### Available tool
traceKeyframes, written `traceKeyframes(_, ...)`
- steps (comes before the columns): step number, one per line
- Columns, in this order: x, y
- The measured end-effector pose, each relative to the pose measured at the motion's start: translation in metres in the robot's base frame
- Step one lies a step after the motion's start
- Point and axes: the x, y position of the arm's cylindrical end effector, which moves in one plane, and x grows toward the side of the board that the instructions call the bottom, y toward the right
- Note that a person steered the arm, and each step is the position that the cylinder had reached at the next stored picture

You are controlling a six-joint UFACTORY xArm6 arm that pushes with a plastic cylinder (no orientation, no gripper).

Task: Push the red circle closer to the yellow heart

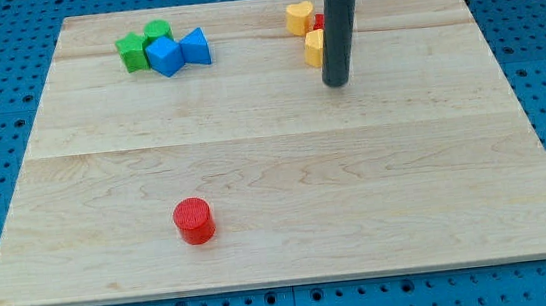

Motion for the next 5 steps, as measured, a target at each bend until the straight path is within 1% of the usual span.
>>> traceKeyframes(1,0.077,-0.021)
traceKeyframes(3,0.210,-0.062)
traceKeyframes(4,0.223,-0.112)
traceKeyframes(5,0.197,-0.160)
